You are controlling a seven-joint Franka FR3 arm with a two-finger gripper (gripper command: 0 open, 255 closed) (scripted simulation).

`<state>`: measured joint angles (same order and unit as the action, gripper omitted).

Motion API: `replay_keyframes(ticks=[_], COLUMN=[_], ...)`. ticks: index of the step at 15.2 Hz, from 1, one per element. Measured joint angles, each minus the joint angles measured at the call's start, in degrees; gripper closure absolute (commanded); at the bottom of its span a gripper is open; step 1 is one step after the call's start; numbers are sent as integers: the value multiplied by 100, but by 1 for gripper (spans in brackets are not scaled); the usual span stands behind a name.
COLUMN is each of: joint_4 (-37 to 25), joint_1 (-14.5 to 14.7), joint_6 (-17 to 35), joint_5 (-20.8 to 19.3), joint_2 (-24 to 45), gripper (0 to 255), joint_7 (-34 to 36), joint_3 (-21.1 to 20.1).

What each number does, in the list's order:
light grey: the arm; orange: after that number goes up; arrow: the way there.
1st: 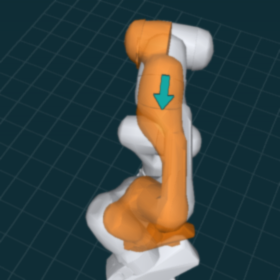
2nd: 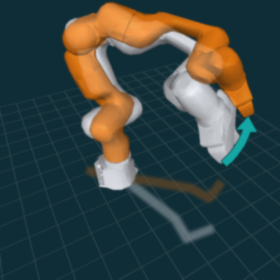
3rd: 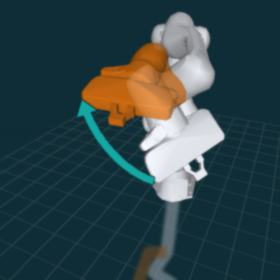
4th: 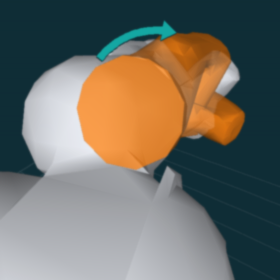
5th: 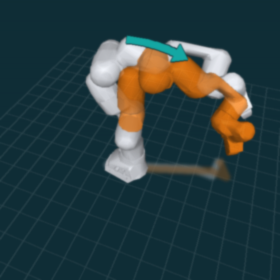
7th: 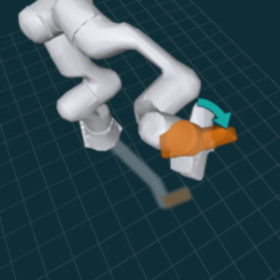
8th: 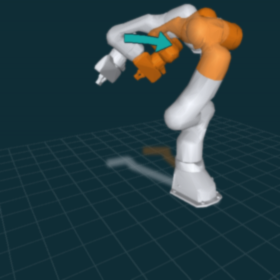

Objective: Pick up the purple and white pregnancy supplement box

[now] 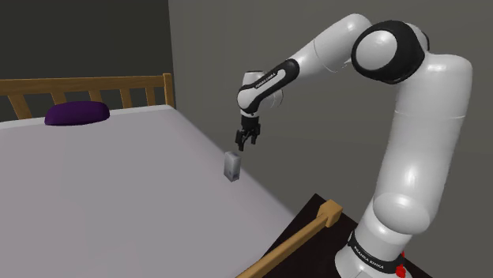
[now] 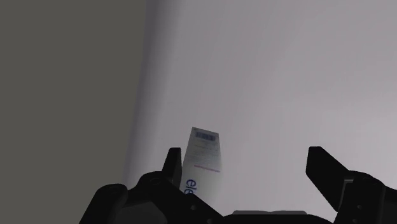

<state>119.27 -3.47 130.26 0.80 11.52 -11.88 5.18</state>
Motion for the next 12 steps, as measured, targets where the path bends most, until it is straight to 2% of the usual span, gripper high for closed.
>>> replay_keyframes(ticks=[5, 12], joint_4=[-980, -2392], joint_1=[-127, -312], joint_6=[218, 247], joint_5=[220, 425], joint_2=[1173, 2588], gripper=[0, 0], joint_7=[-150, -262], joint_3=[-27, -100])
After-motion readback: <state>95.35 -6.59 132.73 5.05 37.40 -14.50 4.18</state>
